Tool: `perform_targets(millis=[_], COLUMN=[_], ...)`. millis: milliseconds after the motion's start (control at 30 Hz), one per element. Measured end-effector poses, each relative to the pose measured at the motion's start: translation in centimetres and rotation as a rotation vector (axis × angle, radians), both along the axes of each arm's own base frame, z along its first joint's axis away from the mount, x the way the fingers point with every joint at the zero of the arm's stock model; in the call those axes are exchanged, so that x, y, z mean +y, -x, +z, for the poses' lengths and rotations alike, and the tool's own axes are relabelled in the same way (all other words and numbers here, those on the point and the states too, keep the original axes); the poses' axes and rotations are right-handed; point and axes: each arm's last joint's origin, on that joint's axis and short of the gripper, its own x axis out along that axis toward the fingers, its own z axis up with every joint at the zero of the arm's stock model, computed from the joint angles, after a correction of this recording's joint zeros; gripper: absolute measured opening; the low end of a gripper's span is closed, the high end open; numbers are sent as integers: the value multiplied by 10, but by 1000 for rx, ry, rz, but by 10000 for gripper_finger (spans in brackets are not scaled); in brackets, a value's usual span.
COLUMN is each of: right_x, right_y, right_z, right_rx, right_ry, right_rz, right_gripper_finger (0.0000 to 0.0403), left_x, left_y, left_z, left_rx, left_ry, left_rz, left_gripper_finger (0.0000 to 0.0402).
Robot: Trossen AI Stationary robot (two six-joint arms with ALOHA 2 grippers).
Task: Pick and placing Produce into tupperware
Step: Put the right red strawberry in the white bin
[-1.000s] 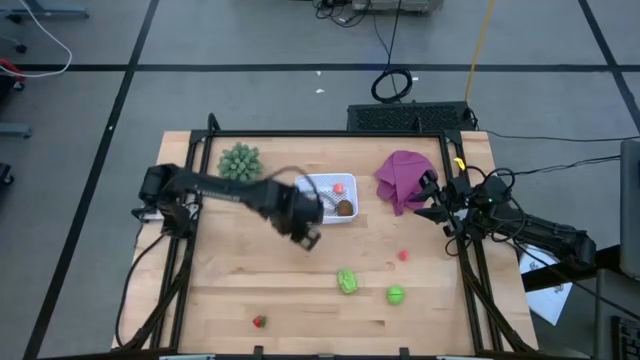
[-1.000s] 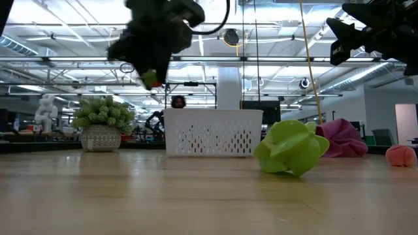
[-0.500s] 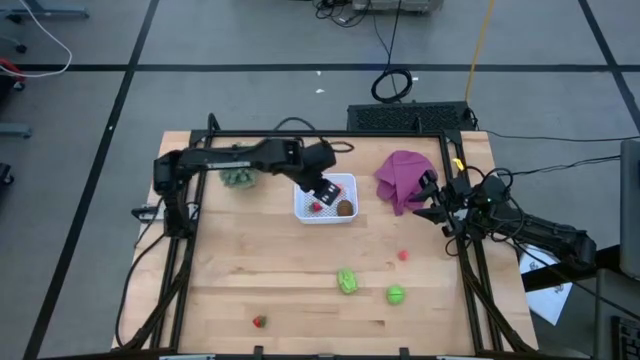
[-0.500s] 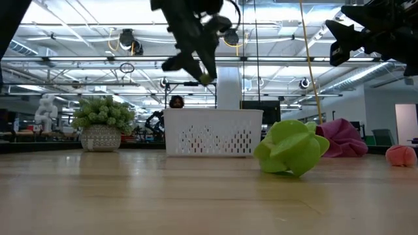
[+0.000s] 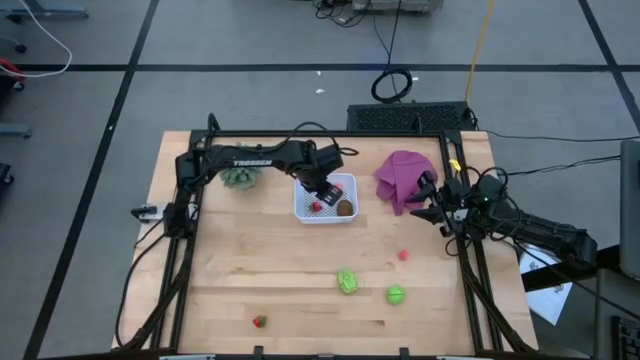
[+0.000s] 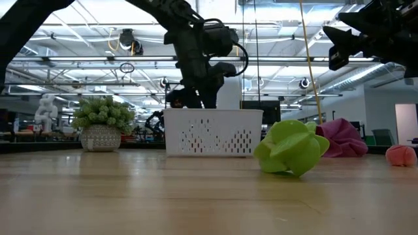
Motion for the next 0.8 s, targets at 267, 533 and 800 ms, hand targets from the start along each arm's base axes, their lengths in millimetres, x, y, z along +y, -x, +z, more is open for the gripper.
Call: perform_targets(millis=[267, 533, 800], right_x=[0, 0, 0], right_y=[0, 0, 0], right_z=[0, 0, 0], right_rx=[-7, -5, -5], right_ry=[21, 13, 9], right_rz=[-7, -6, -5], right_gripper_finger=[151, 151, 151], left_x=[-8, -9, -9], left_y=[-6, -7, -17], left_z=[-8, -10, -22], left_rx=[9, 18, -17], left_ry=[1, -26, -30], left_rz=[-21, -15, -25], left_gripper_finger=[129, 129, 129])
